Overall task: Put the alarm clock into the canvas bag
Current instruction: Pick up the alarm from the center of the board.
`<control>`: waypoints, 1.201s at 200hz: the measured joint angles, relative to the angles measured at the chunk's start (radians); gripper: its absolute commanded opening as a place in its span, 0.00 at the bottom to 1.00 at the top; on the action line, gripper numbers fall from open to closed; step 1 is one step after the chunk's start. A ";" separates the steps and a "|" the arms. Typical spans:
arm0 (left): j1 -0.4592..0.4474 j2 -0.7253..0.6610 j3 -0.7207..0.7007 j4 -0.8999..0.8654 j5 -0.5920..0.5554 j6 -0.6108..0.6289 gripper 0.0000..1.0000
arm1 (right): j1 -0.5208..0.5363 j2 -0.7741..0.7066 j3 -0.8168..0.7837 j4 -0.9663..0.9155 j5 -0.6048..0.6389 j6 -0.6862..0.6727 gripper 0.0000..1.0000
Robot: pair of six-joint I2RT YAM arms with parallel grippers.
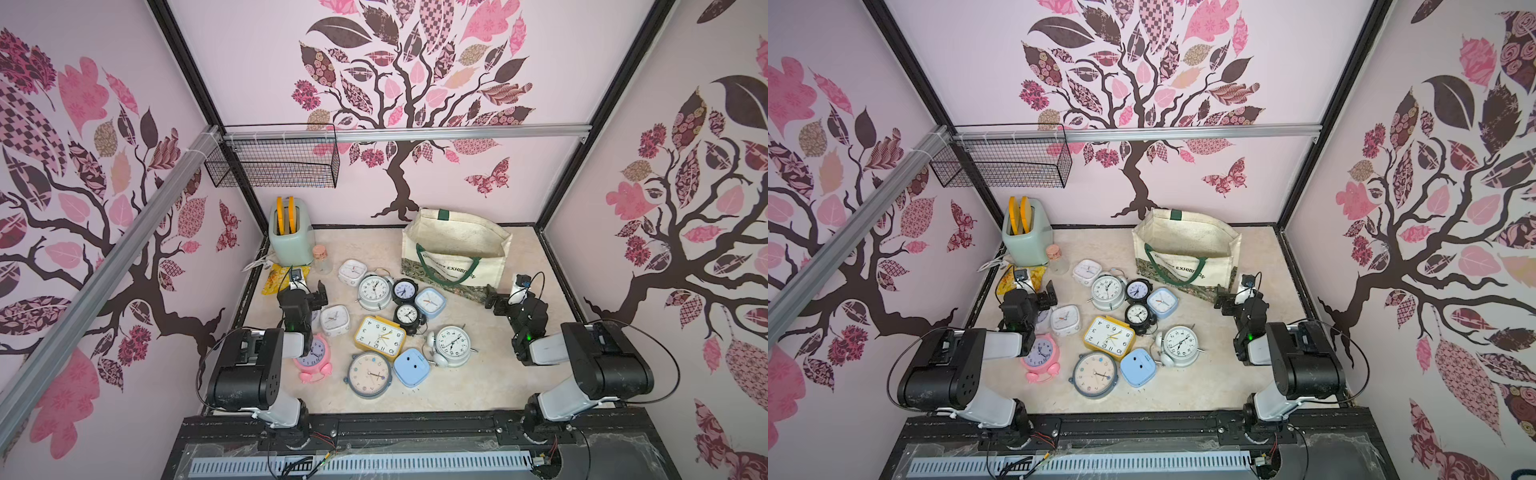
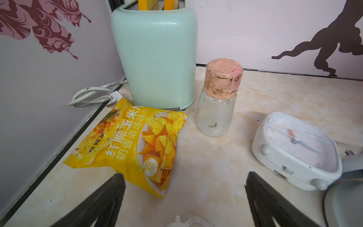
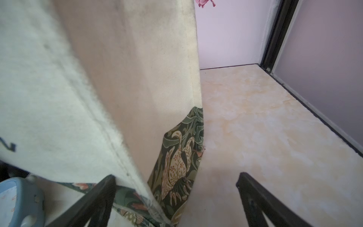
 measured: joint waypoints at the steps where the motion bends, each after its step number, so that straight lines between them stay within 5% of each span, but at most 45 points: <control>1: 0.000 0.000 0.000 0.000 0.000 0.000 0.98 | 0.000 0.000 0.000 0.000 0.000 0.000 1.00; 240: -0.002 -0.002 0.000 -0.003 -0.014 0.000 0.98 | -0.008 -0.003 -0.012 0.025 0.010 0.009 1.00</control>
